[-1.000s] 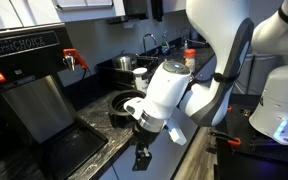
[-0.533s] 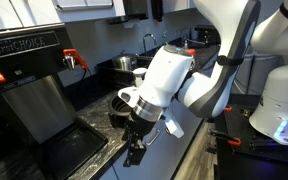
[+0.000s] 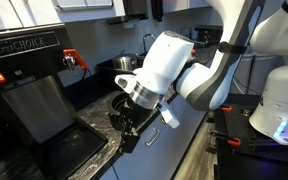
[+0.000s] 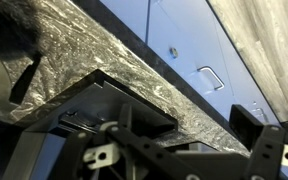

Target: Pick up the coffee cup and put it on the counter

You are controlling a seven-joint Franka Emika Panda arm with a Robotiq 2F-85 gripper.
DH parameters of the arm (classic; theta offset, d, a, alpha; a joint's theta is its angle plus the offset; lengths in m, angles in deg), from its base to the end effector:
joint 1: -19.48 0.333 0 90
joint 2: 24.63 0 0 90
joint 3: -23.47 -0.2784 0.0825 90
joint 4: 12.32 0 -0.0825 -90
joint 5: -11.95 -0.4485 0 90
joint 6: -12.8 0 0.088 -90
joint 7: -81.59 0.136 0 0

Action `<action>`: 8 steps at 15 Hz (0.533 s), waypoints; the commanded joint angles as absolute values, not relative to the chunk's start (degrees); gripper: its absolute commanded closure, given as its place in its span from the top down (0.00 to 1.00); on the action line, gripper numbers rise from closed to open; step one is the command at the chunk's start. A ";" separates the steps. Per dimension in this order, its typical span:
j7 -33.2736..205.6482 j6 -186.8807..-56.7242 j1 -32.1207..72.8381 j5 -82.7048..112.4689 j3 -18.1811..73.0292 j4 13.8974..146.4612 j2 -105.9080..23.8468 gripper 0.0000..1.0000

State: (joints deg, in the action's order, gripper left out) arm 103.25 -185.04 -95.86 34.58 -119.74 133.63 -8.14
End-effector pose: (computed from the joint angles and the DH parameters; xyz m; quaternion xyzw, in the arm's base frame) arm 0.4518 0.2674 0.1342 -0.9056 -0.2817 -0.3123 0.0551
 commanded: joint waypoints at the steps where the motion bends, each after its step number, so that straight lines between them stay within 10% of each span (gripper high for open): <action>1: 99.03 -185.04 -89.43 28.52 -113.76 135.28 -9.95 1.00; 8: 93.68 -184.89 -59.71 10.07 -86.13 132.91 -5.71 1.00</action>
State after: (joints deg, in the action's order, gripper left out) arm 95.13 -185.03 -70.91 15.82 -95.99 133.70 -8.12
